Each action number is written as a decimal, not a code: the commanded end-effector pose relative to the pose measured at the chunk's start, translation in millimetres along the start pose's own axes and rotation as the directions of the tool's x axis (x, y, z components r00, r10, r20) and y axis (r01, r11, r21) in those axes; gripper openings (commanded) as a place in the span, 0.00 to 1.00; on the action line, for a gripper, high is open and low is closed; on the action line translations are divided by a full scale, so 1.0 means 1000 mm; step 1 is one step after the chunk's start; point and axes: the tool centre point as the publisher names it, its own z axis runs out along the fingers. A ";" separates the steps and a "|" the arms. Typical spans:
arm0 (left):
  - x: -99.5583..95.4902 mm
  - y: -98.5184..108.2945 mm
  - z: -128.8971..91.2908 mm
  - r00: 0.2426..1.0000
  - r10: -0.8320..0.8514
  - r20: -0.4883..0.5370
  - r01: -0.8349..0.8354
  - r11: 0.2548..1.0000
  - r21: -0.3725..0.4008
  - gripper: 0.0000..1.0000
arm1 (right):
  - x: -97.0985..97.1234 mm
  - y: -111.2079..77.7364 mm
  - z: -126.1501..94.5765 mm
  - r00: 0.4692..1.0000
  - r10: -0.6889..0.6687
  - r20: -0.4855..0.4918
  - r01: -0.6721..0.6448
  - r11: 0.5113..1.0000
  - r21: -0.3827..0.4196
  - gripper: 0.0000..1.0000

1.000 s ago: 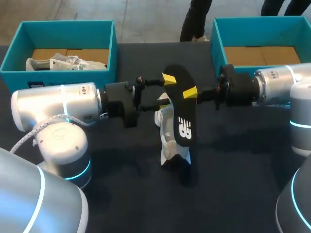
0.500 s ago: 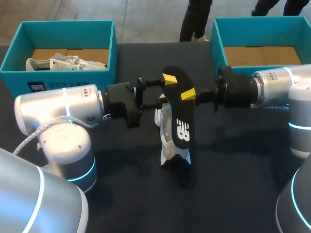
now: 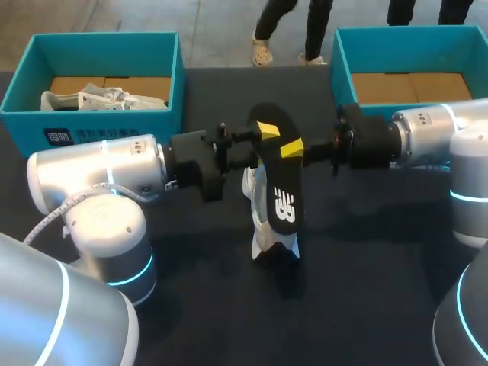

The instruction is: Take the shoe out of the shoebox, open the shoe tongue, remove and reinsert the insole, then place the shoe into the shoebox

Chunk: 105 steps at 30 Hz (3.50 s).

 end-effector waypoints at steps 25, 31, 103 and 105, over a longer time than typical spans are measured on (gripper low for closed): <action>0.006 -0.001 0.003 0.999 -0.030 -0.011 0.030 1.000 -0.006 0.24 | 0.002 0.003 0.010 1.000 -0.007 0.000 0.007 1.000 0.013 0.00; 0.007 -0.003 0.002 0.999 -0.035 -0.010 0.035 0.999 -0.008 0.25 | 0.002 0.003 0.010 1.000 -0.007 0.003 0.007 1.000 0.011 0.00; 0.017 -0.006 -0.006 0.989 -0.130 -0.069 0.129 0.991 -0.020 0.00 | -0.017 -0.009 -0.044 0.992 0.075 0.103 -0.062 0.990 -0.123 1.00; 0.017 -0.006 -0.006 0.989 -0.130 -0.069 0.129 0.991 -0.020 0.00 | -0.017 -0.009 -0.044 0.992 0.075 0.103 -0.062 0.990 -0.123 1.00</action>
